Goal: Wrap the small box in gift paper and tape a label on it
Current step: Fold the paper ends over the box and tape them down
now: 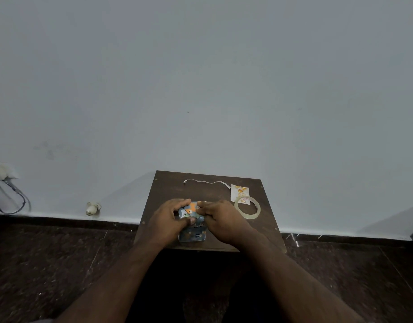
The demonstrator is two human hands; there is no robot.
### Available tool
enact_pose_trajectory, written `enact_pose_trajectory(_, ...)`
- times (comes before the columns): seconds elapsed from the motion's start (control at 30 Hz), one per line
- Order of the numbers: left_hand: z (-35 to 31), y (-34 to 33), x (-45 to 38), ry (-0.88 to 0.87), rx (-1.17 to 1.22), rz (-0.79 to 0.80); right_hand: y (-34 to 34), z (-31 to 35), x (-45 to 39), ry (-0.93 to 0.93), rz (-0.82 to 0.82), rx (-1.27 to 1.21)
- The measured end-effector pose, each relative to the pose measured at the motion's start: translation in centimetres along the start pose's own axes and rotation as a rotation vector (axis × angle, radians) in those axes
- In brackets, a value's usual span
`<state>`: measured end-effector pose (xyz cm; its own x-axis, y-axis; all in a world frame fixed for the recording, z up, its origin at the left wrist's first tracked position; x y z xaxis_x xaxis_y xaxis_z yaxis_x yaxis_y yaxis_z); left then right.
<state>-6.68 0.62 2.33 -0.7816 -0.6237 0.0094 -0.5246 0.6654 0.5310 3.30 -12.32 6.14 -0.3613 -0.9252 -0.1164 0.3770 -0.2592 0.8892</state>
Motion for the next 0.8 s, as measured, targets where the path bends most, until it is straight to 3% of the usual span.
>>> enact_pose_trajectory(0.2,0.0,-0.1,-0.4,0.02,0.103,0.093,0.0,-0.3,0.2,-0.073,-0.045,-0.016)
enact_pose_trajectory(0.33,0.2,0.1,-0.9,0.066,0.153,0.028,-0.2,-0.5,0.1,-0.119,-0.084,-0.067)
enact_pose_trajectory(0.8,1.0,0.1,-1.0,0.047,0.052,0.04,-0.7,-1.1,0.2,-0.215,-0.082,-0.205)
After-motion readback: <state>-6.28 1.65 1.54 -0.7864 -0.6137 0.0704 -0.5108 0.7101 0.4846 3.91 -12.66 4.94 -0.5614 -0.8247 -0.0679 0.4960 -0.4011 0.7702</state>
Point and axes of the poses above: each hand's wrist, its own x-axis away from the middle knuckle, its own y-axis out of the back of the hand, z = x × y, the point moved 6 cm from there along -x, towards the middle knuckle, and after that the axes turned 5 degrees about y, right-handed, at the moved point
